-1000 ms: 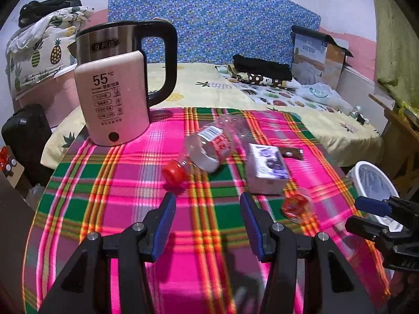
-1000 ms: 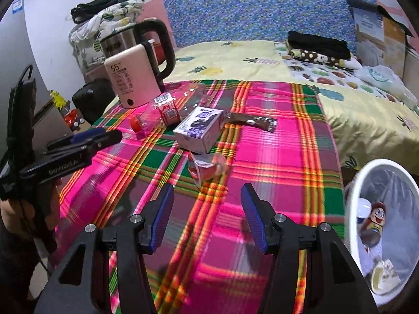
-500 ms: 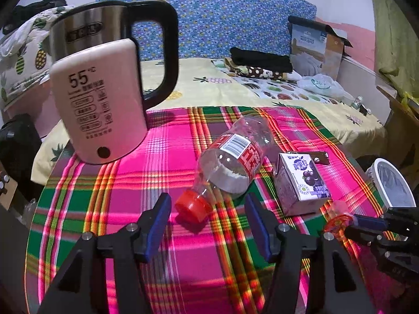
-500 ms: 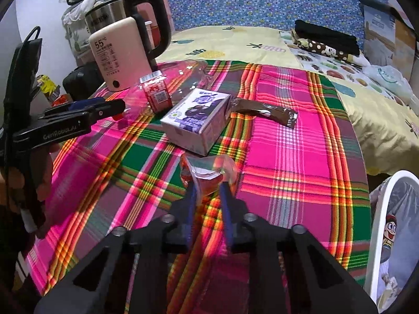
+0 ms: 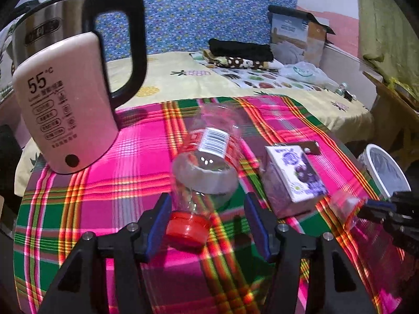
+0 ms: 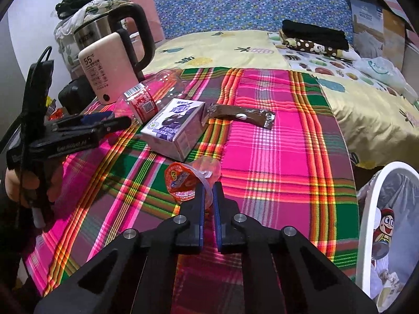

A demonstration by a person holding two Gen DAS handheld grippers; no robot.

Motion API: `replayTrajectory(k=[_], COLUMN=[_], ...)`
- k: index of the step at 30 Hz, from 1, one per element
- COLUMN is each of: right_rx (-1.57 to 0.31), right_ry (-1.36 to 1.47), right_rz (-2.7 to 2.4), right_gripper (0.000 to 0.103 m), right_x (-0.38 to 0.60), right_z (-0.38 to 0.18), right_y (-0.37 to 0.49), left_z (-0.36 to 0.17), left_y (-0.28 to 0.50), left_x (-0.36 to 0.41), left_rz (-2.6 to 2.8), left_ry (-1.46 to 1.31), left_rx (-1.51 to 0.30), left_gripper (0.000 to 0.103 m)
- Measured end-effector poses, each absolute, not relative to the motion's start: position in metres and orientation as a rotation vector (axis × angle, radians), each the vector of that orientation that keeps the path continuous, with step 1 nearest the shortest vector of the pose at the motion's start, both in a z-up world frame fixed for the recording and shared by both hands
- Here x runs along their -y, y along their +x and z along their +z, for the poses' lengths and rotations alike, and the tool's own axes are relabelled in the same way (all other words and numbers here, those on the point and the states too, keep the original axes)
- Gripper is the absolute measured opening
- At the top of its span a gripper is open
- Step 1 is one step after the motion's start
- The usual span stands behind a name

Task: Collect trash
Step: 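Grasp the plastic bottle with the left tool while the right tool grasps the small clear cup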

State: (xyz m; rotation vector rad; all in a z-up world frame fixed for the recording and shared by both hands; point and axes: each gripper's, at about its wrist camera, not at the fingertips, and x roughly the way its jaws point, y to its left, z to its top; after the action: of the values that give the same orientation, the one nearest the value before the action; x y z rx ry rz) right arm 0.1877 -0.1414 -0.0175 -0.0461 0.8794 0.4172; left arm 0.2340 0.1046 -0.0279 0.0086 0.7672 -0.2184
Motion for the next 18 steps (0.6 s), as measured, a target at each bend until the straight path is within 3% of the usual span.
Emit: replayTrajectory(k=[4,18], right_rx=[-0.877,-0.85], right_ry=[-0.032,-0.001], right_rz=[0.413,0.412], right_gripper=[0.006,0.006], right_x=[0.144,0.158], right_z=[-0.018,-0.012], right_y=[0.188,0.178], left_z=[-0.033,-0.028], left_y=[0.233,0.206], left_x=[-0.095,-0.092], left_rz=[-0.199,-0.076], left_ry=[0.022,-0.036], left_rx=[-0.795,-0.797], left_gripper=[0.035,0.033])
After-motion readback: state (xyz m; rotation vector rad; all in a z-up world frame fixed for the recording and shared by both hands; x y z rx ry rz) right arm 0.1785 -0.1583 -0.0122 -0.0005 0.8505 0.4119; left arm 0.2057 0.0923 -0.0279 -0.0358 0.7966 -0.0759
